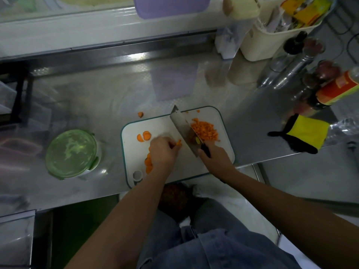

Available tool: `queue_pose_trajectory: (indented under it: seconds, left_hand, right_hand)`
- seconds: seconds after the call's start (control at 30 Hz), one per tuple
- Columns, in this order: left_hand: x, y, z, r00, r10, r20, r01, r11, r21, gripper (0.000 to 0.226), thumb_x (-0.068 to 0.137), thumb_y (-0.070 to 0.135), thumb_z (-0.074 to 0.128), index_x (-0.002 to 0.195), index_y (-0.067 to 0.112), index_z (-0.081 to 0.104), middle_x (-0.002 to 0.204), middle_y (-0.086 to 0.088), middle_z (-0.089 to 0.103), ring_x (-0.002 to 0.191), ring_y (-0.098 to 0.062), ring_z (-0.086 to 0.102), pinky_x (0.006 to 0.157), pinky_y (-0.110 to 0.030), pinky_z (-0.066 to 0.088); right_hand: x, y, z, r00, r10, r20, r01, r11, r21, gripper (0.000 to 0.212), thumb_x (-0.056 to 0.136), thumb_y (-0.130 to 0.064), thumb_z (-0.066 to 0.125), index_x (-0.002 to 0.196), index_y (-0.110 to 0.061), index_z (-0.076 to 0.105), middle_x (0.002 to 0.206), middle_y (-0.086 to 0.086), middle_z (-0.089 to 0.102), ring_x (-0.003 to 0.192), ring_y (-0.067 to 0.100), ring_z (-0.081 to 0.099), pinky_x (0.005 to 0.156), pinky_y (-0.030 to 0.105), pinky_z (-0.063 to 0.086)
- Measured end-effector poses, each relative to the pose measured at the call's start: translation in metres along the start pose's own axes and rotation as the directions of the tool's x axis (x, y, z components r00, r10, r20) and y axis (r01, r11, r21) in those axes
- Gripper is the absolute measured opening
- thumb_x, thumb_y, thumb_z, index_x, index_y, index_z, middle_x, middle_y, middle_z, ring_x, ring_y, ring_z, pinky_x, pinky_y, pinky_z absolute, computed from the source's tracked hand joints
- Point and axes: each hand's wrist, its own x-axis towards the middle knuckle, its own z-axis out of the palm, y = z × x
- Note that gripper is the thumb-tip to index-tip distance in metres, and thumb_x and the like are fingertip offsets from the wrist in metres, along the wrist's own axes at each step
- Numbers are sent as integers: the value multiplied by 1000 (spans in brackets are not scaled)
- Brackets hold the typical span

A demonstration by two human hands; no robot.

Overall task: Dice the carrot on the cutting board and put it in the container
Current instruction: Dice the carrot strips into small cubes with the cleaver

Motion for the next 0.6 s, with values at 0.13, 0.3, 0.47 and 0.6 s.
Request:
queue_pose_trajectory:
  seconds: [0.13,0.3,0.47,0.6]
  left_hand:
    - [3,-3,1,999,41,-13,-40,998,53,28,78,40,73,92,17,68,90,-4,65,85,-21,60,74,-34,51]
    - [0,-7,0,988,153,19,-154,979,136,32,80,41,67,99,16,65,99,-6,59,91,-24,56,74,-35,49]
    - [2,-7,3,979,203,20,-203,966,160,18,85,29,66,93,13,69,99,-8,61,95,-25,55,76,-36,47]
    - [1,-6,4,979,202,27,-204,967,152,14,86,26,66,94,15,70,101,-6,61,95,-22,55,77,-33,44]
  right_hand:
    - [5,-2,3,1000,-16,6,16,993,-117,19,94,-27,50,85,-12,43,64,0,43,59,22,52,53,34,40]
    - [10,-9,6,998,-66,-11,63,977,-204,22,88,-24,54,106,-12,50,63,-3,42,59,21,47,53,31,35]
    - [11,-13,8,992,-126,-2,122,962,-245,33,93,-22,48,125,-13,47,68,0,46,59,19,43,53,30,31]
    - [10,-14,6,990,-137,-38,126,968,-217,31,94,-21,47,123,-12,50,70,5,53,58,21,46,54,30,31]
